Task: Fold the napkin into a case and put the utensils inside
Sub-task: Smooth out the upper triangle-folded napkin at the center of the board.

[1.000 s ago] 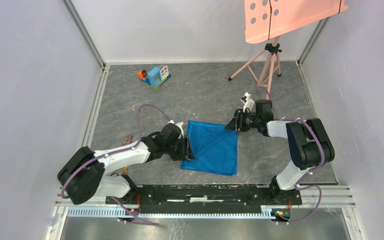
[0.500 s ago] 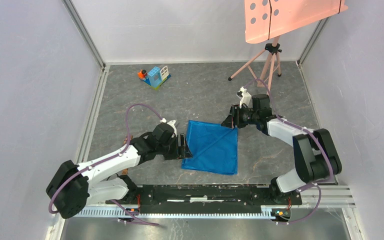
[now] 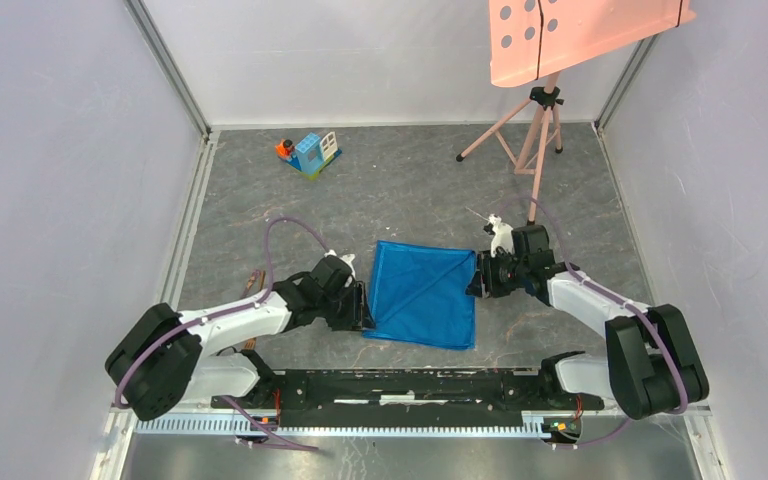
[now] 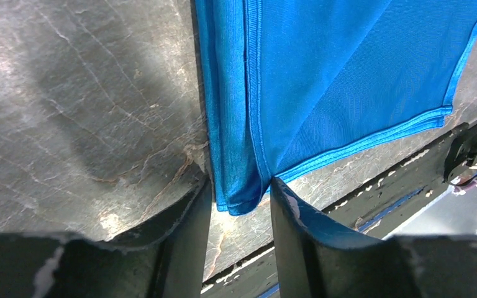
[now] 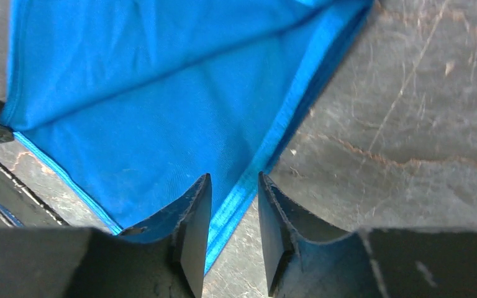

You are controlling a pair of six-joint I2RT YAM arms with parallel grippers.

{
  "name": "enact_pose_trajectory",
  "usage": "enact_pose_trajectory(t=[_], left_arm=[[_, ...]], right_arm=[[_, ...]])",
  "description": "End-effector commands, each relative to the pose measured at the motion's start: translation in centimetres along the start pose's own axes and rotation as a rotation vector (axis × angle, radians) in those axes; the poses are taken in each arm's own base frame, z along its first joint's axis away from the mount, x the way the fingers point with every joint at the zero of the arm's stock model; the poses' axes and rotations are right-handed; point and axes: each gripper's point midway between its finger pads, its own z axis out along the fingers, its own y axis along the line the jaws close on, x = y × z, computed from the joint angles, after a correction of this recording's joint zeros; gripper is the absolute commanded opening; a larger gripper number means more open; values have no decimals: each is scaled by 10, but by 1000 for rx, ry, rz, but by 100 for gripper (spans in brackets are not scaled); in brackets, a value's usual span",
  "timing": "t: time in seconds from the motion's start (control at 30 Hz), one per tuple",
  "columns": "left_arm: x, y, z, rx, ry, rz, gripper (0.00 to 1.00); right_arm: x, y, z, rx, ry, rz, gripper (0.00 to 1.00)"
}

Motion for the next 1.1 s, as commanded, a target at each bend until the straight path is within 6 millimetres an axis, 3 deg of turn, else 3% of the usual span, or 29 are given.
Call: enact_pose_trajectory(t=[0.0, 0.23, 0.4, 0.5, 0.6, 0.67, 0.73, 0.83, 0.9, 0.97, 1.07], left_arm=[[3, 1, 7, 34, -17, -15, 45], [20, 11, 21, 67, -17, -124, 32], [25, 15, 28, 101, -49, -214, 29], [26, 0, 30, 161, -52, -234, 32], [26, -30, 30, 233, -24, -205, 40], [30, -46, 26, 276, 8, -179, 46], [30, -49, 16, 300, 5, -174, 54], [21, -48, -7, 306, -55, -152, 64], [9, -43, -23, 282, -92, -142, 65], [-13, -40, -38, 295, -140, -158, 57], [-55, -39, -54, 351, -198, -209, 46]], right_arm=[[-4, -14, -3, 77, -33, -35, 36], [-10, -16, 16, 47, -39, -22, 25], [-39, -21, 32, 47, -103, -28, 23], [-61, -32, 44, 91, -117, -53, 23], [-85, -41, 50, 158, -103, -94, 24], [-97, -42, 47, 209, -79, -122, 27], [-109, -43, 37, 283, -79, -159, 36], [-116, -27, 20, 282, -105, -201, 49], [-112, -8, 17, 206, -112, -205, 54], [-102, 22, 19, 57, -116, -186, 56], [-80, 82, 26, -236, -121, -114, 56]])
